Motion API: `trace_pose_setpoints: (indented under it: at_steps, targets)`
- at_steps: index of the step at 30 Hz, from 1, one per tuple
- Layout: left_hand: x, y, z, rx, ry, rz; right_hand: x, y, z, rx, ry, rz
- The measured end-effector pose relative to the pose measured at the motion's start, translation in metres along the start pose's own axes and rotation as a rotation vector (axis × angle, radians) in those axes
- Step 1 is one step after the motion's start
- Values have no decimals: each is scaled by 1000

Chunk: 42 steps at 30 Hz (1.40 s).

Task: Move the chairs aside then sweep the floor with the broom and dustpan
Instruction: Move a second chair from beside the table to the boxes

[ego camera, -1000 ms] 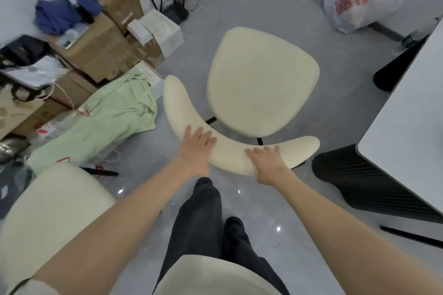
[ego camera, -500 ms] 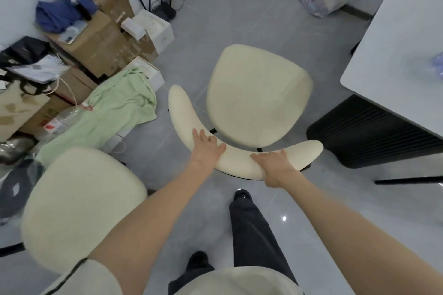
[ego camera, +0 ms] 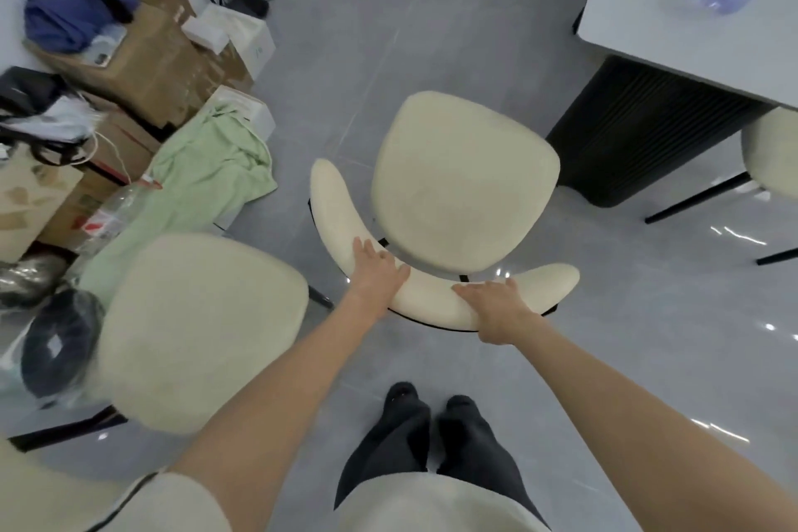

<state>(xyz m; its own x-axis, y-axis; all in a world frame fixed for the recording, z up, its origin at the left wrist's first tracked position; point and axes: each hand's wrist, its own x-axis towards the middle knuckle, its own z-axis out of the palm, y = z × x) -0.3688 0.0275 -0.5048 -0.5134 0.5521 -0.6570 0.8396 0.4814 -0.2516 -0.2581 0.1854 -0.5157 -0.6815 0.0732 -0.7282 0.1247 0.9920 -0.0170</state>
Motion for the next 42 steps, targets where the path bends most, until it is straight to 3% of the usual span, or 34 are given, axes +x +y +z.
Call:
trace_pose_setpoints:
  at_steps: [10,23,36,42]
  targets:
    - [-93,60,61,-37,119,63,-84,-34,82,62,35,22]
    - [-240,166,162,5,18,14,-207,-114,213,19,81,-30]
    - [-332,174,217,0,99,124,-268,-202,274,126,32,79]
    - [-371,176,257,11,135,143,-293,-245,301,139,85,87]
